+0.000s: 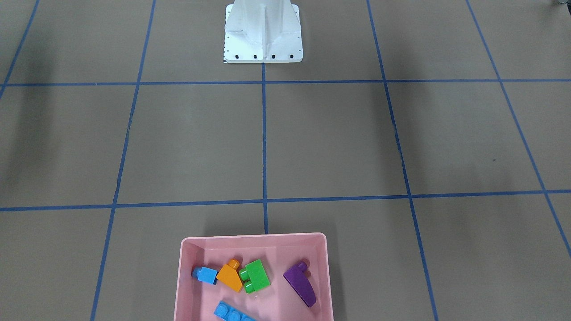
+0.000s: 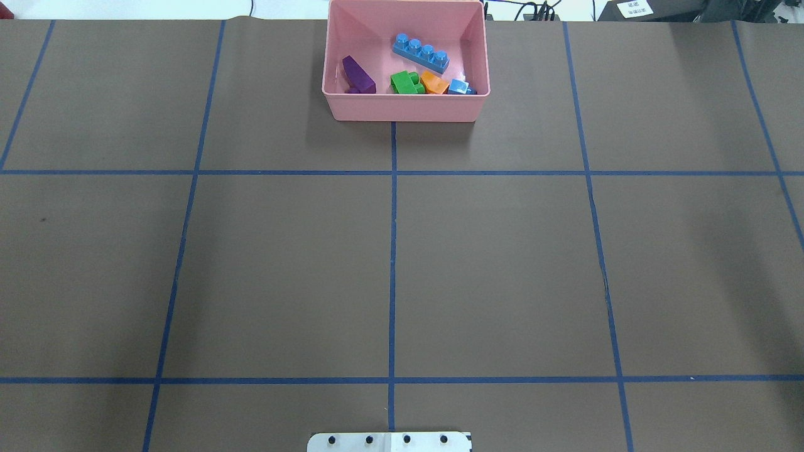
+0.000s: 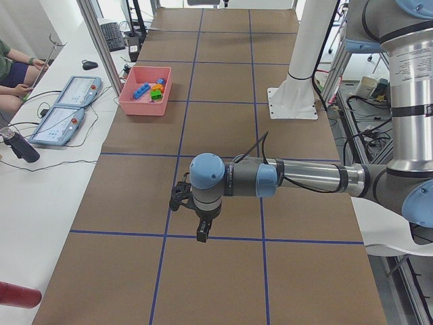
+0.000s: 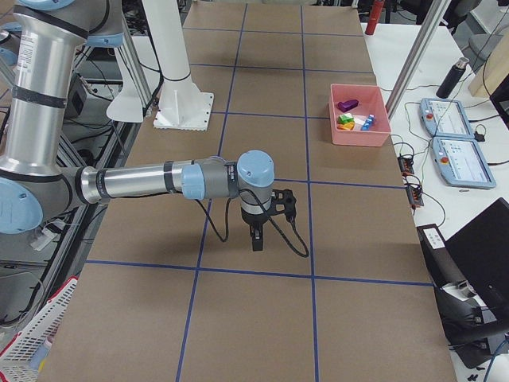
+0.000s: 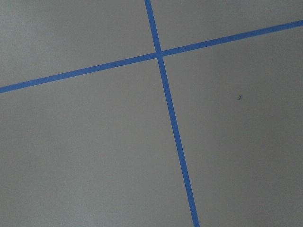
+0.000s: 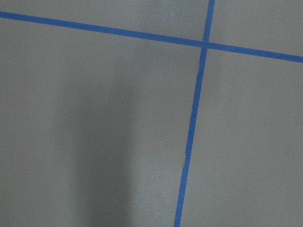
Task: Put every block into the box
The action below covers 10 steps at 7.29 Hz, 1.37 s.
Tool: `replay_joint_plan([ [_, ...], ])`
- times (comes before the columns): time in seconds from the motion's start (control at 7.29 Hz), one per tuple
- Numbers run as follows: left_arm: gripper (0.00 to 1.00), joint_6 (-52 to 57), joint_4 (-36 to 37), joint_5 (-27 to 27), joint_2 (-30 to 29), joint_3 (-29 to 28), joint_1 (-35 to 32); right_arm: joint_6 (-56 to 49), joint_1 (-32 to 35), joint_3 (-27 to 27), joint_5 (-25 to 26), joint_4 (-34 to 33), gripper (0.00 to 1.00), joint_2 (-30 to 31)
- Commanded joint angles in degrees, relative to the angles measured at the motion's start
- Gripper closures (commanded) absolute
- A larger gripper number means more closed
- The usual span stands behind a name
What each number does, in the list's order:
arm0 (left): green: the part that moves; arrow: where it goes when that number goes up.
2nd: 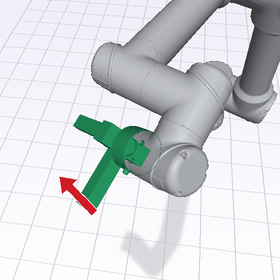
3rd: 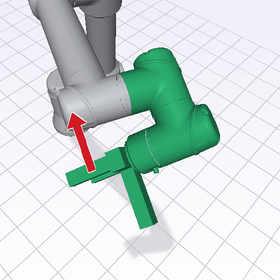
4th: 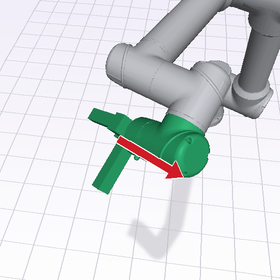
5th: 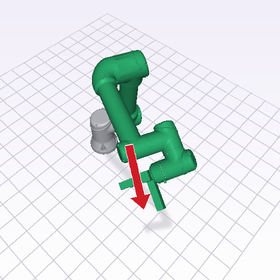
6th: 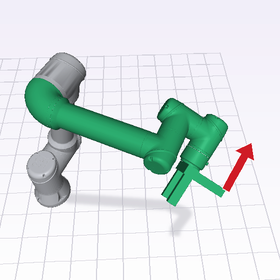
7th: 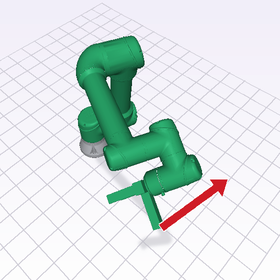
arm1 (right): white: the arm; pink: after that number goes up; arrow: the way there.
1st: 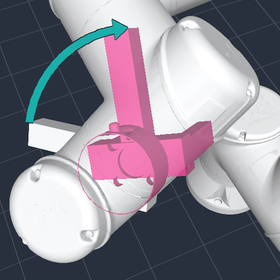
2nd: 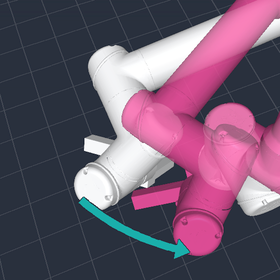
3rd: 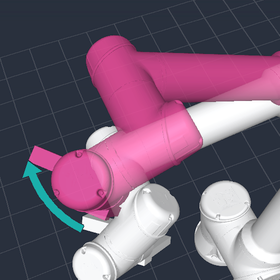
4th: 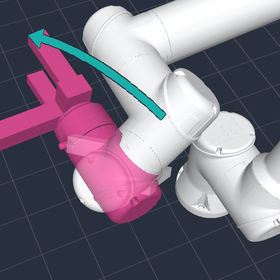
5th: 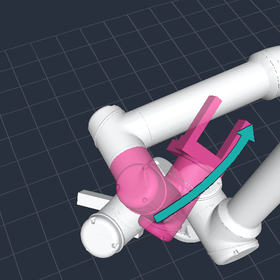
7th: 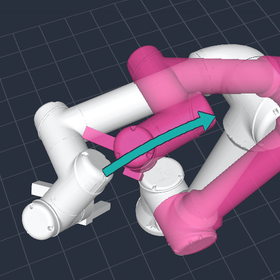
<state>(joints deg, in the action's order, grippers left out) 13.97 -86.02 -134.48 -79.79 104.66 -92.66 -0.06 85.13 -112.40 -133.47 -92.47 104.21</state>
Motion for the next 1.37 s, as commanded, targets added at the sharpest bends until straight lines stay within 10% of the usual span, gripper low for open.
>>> replay_joint_plan([
  [0.0,0.00,0.0,0.2,0.1,1.1,2.0,-0.1,0.2,0.0,-0.3,0.0,0.0,0.00,-0.1],
  [1.23,0.00,0.0,0.0,0.2,2.3,1.0,-0.2,2.7,0.0,-2.1,0.0,0.0,0.00,0.7],
])
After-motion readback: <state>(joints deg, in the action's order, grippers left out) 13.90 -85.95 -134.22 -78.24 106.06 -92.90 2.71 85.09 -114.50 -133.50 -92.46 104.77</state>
